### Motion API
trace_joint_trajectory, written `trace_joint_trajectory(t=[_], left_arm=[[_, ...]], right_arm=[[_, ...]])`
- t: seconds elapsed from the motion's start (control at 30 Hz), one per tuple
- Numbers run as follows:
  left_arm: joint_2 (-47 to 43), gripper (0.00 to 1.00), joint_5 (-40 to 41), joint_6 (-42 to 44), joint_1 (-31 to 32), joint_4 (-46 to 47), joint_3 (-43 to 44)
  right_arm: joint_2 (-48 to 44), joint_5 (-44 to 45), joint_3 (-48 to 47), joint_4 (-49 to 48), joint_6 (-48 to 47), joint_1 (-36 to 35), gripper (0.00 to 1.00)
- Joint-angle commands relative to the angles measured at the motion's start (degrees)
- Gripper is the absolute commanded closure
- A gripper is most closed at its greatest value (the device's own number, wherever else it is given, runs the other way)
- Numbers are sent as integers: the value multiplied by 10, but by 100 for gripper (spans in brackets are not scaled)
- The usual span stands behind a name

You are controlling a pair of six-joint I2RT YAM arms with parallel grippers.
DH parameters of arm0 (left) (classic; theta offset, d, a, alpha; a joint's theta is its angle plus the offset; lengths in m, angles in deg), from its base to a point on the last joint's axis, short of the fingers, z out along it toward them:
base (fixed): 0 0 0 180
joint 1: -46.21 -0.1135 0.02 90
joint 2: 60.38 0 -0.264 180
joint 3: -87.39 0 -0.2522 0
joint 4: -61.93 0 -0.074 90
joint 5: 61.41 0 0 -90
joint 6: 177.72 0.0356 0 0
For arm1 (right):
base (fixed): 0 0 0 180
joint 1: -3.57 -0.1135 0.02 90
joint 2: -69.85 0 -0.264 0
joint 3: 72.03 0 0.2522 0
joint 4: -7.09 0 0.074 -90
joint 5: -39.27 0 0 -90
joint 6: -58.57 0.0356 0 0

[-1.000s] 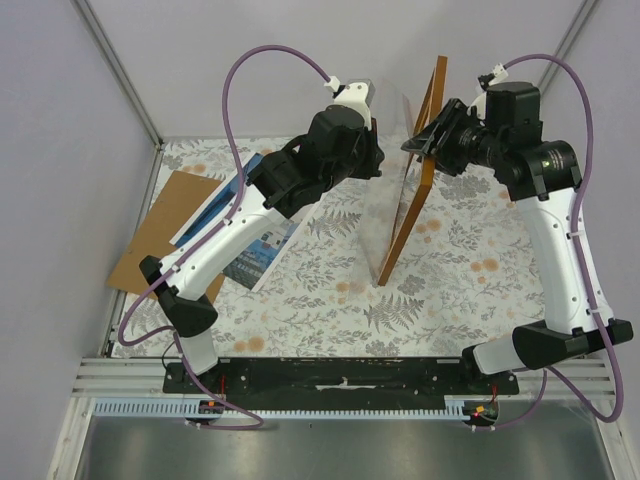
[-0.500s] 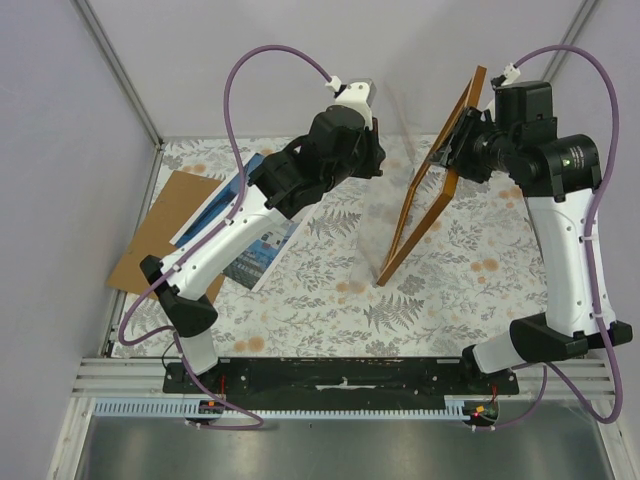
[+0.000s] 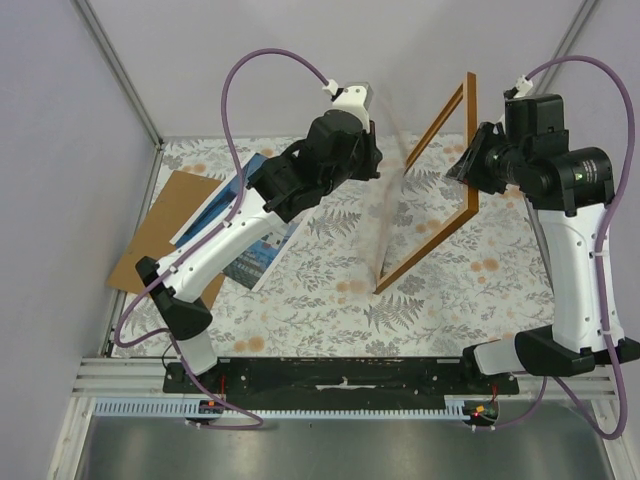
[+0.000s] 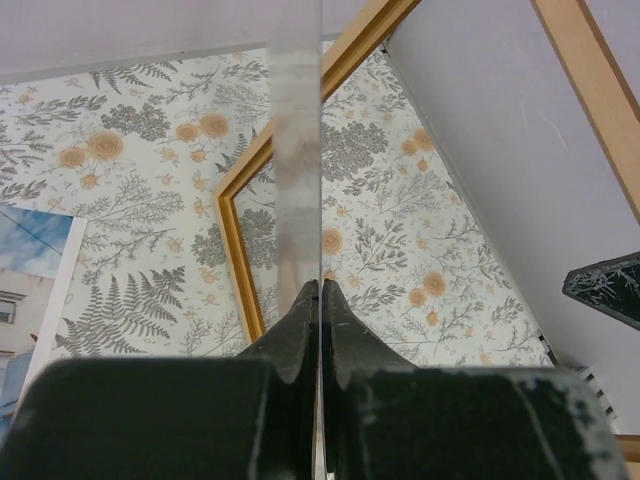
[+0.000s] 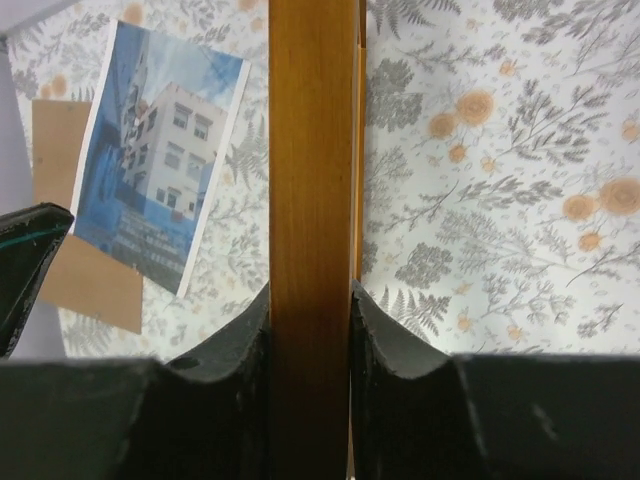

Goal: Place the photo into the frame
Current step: Turn over the frame body at the center of the board.

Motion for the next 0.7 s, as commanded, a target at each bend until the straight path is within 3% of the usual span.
trace_joint_trajectory(t=[0.0,0.1,0.23,0.43,0.67], left_arm=[[-38,98,25,30,2,12,-15],[-51,98,41,40,-1,12,-25],[-68,98,92,70,-8,-4,-19],[-99,98,233,159,-23,-25,26],[-145,98,375,272,-29,31,43]], right_arm=[[-5,-23,-14,116,-2,-4,90],[3,-37,-37,116,1,-4,100],[11,-47,-65,109,5,-4,100],[24,-99,-84,58,24,-4,100],[40,-144,-51,-42,45,-4,100]])
